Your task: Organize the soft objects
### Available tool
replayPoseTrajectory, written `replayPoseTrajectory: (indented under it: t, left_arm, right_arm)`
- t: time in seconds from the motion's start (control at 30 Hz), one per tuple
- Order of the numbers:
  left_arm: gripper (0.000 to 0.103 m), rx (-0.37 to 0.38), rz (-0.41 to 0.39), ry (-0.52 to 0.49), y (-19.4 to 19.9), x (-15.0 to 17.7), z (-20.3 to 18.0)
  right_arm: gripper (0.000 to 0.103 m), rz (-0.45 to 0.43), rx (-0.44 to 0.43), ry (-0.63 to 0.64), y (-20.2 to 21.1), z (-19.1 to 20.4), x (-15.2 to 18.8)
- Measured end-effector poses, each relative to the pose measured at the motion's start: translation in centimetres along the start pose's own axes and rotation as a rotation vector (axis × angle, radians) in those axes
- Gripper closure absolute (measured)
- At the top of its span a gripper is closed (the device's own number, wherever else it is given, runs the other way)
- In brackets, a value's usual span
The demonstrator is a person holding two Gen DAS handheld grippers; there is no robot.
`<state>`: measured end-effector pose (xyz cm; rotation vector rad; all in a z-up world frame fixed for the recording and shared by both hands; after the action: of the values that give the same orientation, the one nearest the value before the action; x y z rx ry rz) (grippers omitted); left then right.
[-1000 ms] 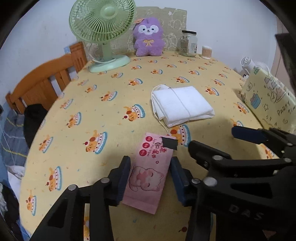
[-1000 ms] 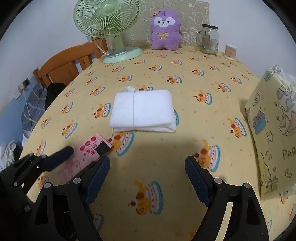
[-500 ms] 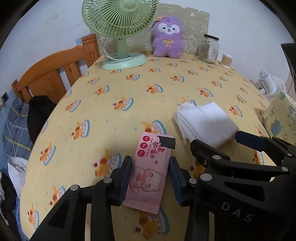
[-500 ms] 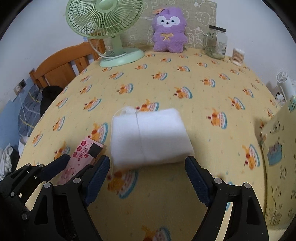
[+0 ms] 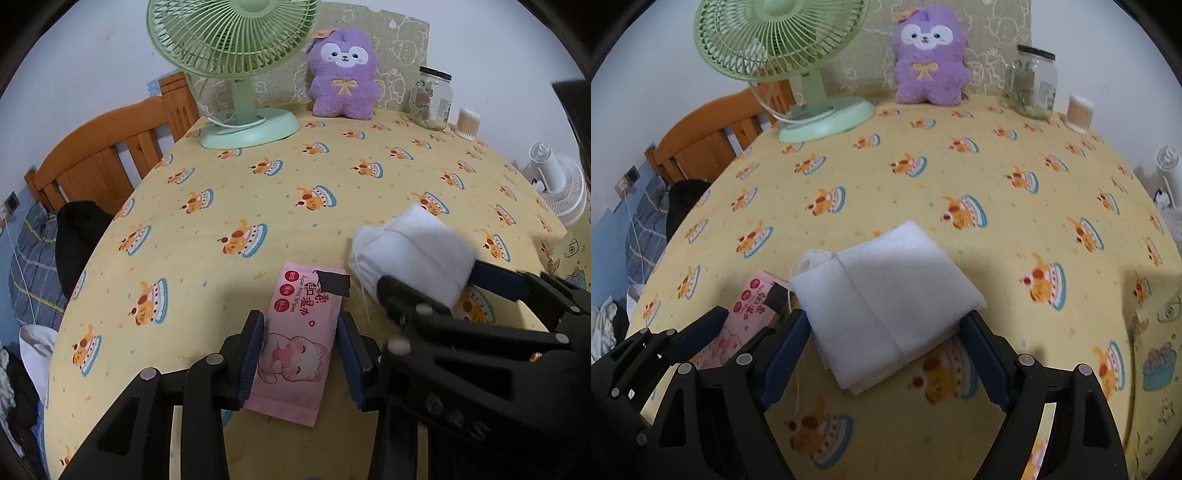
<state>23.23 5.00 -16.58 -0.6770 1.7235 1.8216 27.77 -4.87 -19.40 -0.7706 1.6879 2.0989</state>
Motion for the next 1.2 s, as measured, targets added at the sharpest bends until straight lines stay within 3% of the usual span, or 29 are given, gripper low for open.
replayPoseTrajectory:
  t: [0.1, 0.13, 0.27, 1.2]
  left_arm:
    - [0.062, 0.002, -0.002, -0.025, 0.1, 0.0, -0.5]
    - [0.063, 0.012, -0.004, -0.026, 0.3, 0.1, -0.6]
    - [0.065, 0.035, -0.001, -0.019, 1.0, 0.2, -0.8]
    - [0.064, 0.093, -0.218, -0.064, 13.3, -2.0, -6.3]
  right_arm:
    - [0.059, -0.013, 0.01, 0.029, 0.2, 0.5, -0.1]
    - [0.077, -0.013, -0.009, 0.037, 0.3, 0.8, 0.0]
    - [0.085, 0.003, -0.057, 0.032, 0.5, 0.9, 0.2]
    - [0.086, -0.22, 0.019, 0.032, 15.9, -1.7, -0.2]
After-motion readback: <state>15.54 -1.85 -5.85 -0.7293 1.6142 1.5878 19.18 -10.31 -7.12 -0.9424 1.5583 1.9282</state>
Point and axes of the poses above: each gripper's, at about its wrist camera, not at the fingertips, and y roughly against the way its jaws point, z to its left, x to its underside, the point moved 1 cm from there along -y, roughly the way its jaws point, and after that the axes turned 4 degrees about -z, right-handed, at the moved point
